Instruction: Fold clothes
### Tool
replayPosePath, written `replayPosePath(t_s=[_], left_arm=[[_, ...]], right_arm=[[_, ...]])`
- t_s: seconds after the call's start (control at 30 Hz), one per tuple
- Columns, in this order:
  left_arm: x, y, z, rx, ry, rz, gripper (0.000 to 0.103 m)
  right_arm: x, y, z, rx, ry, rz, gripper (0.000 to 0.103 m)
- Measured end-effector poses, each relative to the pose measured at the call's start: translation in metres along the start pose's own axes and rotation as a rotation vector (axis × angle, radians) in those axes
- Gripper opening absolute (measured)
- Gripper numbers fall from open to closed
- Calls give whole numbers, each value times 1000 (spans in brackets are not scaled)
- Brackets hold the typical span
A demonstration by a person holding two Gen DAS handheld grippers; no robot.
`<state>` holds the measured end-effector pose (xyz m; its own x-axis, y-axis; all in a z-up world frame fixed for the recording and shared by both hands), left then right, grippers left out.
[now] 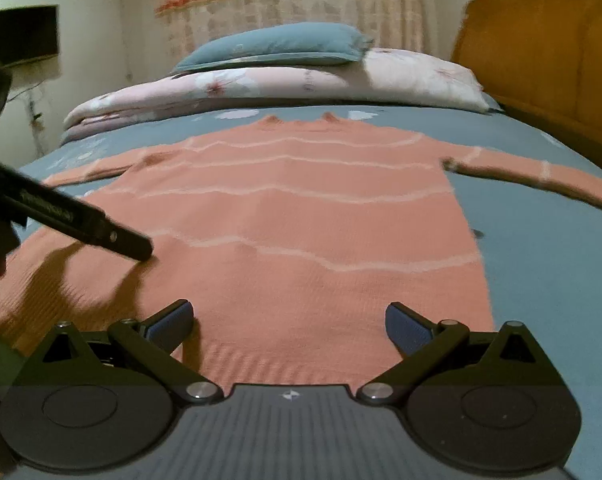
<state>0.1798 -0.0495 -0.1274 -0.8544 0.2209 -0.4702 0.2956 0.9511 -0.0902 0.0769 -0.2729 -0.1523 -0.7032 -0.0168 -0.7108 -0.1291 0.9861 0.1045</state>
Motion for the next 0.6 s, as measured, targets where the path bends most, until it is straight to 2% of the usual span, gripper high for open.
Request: replayPosePath(t_s=[0.03,0.17,0.27,0.47,0.6], left_arm=[[0,3,4,1,2,-18,102],[16,11,-1,-51,-5,25,102],[22,14,-9,-65,-6,30,102],[22,33,-11,-23,-5,-67,102],[31,49,-17,32,-40,-126,102]], right_arm=[[0,-4,-2,14,-5,22,103],[0,-19,-4,-17,-23,85,103],[0,-16,-2,-2,-21,79,103],[1,-8,2,39,-16,42,103],[1,-7,1,44,-16,35,103]])
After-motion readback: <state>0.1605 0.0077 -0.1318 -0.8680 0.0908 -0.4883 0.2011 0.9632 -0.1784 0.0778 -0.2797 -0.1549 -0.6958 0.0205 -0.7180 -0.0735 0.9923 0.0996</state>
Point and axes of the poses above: each gripper's, at about its wrist camera, not at the fingertips, and z roughly the way its jaws point, y to its left, x to its underside, the point moved 2 cm from there along z, roughly the way its jaws point, and after that the axes turned 13 degrees about y, right-handed, at the moved point
